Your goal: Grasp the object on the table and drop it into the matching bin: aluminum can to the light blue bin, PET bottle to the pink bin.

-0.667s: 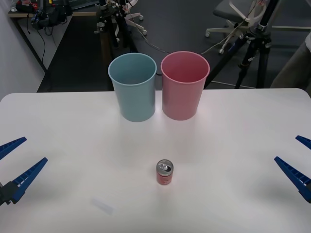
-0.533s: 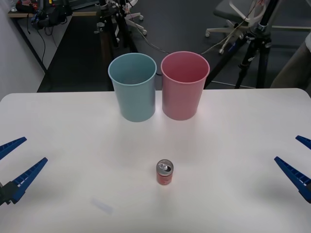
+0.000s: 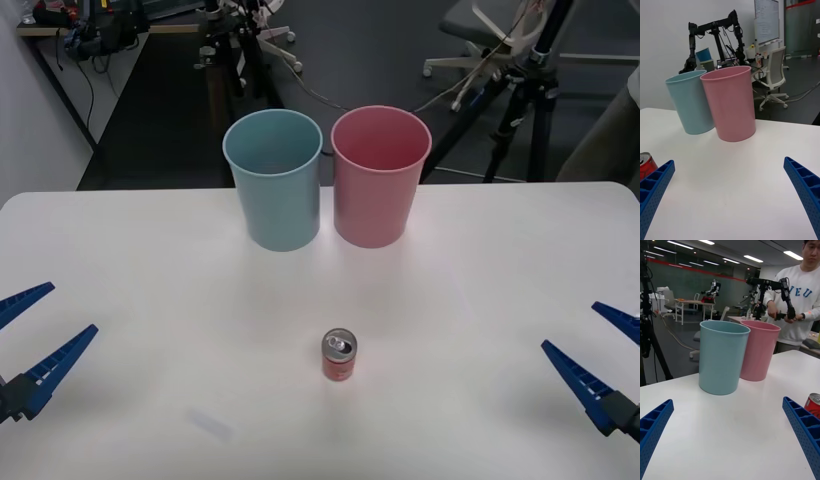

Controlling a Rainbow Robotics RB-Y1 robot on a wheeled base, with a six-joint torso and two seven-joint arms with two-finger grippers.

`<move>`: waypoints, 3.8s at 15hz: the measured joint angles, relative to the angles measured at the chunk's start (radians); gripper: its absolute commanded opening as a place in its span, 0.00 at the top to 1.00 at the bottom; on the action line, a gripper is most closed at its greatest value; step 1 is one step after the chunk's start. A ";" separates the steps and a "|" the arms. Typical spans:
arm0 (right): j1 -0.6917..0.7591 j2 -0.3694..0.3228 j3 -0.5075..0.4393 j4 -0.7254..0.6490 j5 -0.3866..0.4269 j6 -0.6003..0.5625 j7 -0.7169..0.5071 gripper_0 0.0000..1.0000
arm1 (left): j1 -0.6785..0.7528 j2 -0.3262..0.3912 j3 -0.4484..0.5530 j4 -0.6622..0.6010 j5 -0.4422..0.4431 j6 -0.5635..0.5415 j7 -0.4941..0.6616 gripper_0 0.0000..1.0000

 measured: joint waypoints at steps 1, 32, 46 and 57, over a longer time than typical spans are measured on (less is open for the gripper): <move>0.021 0.000 0.029 -0.022 0.000 0.019 0.006 0.00 | 0.000 0.000 0.000 0.000 0.000 0.000 0.000 0.00; -0.196 0.086 0.549 0.387 0.023 0.065 0.658 0.00 | 0.000 0.000 0.000 0.000 0.000 0.000 0.000 0.00; -0.307 0.148 0.639 0.419 0.034 0.272 0.666 0.00 | 0.000 0.000 0.000 0.000 0.000 0.000 0.000 0.00; -0.354 0.167 0.723 0.419 0.034 0.402 0.657 0.00 | 0.000 0.000 0.000 0.000 0.000 0.000 0.000 0.00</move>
